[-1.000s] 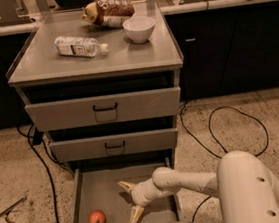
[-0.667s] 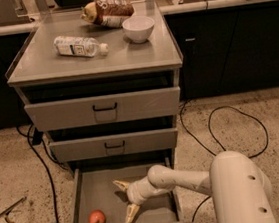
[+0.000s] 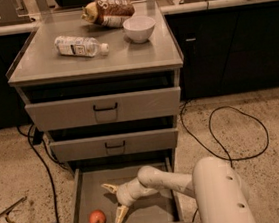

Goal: Pick apple from bottom drawer and place on counter

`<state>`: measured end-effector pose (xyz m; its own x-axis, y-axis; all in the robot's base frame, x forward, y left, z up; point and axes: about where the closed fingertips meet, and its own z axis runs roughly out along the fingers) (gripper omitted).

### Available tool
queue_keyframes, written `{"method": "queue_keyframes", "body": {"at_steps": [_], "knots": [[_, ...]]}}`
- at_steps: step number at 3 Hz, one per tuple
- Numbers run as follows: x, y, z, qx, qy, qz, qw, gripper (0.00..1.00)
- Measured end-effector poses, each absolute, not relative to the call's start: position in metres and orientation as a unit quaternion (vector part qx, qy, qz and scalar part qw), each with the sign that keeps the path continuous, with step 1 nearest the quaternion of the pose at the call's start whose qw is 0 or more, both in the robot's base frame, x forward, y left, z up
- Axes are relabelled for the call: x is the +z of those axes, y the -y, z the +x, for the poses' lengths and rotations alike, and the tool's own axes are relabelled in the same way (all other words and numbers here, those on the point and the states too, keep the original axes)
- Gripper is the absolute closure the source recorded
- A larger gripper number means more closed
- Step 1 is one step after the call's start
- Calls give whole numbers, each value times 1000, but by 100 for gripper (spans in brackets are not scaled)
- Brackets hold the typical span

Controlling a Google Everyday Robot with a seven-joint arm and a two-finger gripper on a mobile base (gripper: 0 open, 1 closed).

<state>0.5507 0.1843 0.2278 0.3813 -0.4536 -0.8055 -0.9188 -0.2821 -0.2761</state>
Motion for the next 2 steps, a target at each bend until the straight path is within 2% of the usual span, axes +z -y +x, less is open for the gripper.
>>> {"method": "queue_keyframes", "body": {"at_steps": [2], "knots": [[214, -192, 547, 323, -450, -738, 385, 0]]}}
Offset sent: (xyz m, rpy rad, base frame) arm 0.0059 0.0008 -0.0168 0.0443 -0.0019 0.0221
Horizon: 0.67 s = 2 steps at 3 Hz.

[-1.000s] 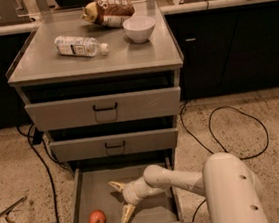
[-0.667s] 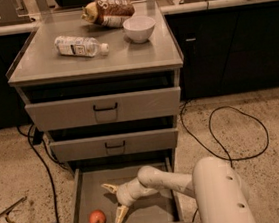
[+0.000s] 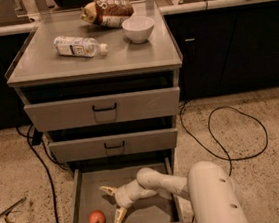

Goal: Pick apple from bottom drawer and place on counter

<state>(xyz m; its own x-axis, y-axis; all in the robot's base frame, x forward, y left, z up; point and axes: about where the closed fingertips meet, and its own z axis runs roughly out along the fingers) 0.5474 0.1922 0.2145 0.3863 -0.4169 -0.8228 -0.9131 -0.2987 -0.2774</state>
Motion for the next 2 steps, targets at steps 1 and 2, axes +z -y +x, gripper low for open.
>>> {"method": "queue_keyframes", "body": {"at_steps": [1, 2], "knots": [[194, -200, 554, 343, -434, -737, 389, 0], [172, -227, 545, 381, -402, -736, 388, 0]]}}
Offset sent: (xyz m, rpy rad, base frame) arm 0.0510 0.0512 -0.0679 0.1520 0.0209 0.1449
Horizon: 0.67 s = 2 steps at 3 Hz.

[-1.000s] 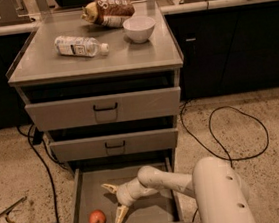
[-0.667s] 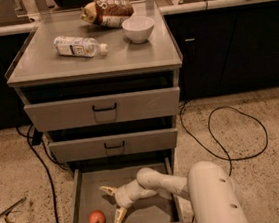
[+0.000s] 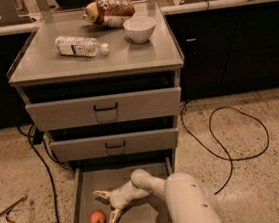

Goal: Pick apple from bottom drawer and place on counter

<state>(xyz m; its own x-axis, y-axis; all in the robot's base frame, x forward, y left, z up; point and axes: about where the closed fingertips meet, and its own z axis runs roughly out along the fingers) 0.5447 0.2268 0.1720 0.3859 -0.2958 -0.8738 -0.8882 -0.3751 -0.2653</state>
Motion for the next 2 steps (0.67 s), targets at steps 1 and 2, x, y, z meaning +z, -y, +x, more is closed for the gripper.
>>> {"method": "queue_keyframes", "body": {"at_steps": [1, 2], "knots": [[156, -257, 547, 416, -368, -733, 393, 0], [154, -278, 555, 432, -348, -732, 396, 0]]}}
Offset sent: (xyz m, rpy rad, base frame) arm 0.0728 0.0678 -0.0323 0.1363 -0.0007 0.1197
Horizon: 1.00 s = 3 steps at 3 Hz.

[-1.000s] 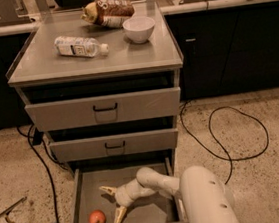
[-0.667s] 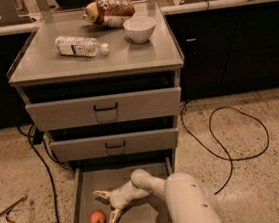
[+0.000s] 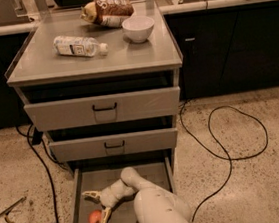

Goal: Pick apple from bottom drawer and place on counter

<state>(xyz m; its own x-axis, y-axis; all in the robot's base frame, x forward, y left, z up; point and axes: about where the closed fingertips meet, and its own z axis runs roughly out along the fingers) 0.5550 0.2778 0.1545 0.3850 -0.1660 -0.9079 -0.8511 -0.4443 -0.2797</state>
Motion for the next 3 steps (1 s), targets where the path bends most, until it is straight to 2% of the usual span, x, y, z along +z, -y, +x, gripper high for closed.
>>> {"method": "queue_keyframes", "body": {"at_steps": [1, 3], "knots": [[160, -275, 580, 413, -351, -734, 409, 0], [154, -284, 565, 430, -349, -727, 406, 0]]}}
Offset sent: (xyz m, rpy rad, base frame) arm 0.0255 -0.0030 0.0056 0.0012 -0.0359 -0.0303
